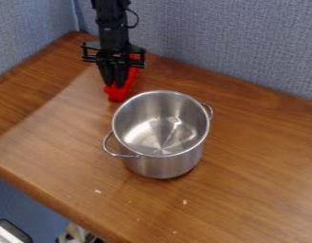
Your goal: Put the red object in the metal pot
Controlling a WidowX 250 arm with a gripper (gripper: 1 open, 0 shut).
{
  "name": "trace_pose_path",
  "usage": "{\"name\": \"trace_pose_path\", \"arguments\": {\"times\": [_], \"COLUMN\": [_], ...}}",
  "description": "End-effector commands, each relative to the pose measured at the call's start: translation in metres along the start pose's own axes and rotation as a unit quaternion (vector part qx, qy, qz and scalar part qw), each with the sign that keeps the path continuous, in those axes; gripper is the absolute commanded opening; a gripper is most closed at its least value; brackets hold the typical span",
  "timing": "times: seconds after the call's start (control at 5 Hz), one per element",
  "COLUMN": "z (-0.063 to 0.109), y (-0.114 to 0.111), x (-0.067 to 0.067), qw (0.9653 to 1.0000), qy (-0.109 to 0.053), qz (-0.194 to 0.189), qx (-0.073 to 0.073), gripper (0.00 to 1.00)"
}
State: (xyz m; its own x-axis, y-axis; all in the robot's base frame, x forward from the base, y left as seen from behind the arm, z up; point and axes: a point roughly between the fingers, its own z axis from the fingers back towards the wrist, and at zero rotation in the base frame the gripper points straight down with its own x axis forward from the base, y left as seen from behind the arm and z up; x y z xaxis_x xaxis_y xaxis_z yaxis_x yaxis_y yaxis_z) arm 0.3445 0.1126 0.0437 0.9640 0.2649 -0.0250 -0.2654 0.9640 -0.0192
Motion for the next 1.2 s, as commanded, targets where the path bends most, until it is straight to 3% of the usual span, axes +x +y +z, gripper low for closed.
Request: {"name": "trace_pose_path", "arguments": {"times": [0.0, 0.2, 0.4, 0.6, 0.8, 1.0], "z": [-0.001, -0.002, -0.013, -0.027, -0.024, -0.022], "y": [0.005, 0.007, 0.007, 0.005, 0.004, -0.001], "x": [-0.001, 0.000, 0.005, 0.007, 0.007, 0.005], "qw": [0.9997, 0.9992, 0.9992, 0.9993, 0.9994, 0.9999], "qy": [0.001, 0.003, 0.005, 0.009, 0.009, 0.009], "qz": [0.023, 0.039, 0.039, 0.038, 0.033, 0.007], "qx": [-0.004, -0.003, -0.003, -0.001, -0.003, -0.005], "gripper": [0.00, 0.00, 1.00, 1.00, 0.00, 0.00]}}
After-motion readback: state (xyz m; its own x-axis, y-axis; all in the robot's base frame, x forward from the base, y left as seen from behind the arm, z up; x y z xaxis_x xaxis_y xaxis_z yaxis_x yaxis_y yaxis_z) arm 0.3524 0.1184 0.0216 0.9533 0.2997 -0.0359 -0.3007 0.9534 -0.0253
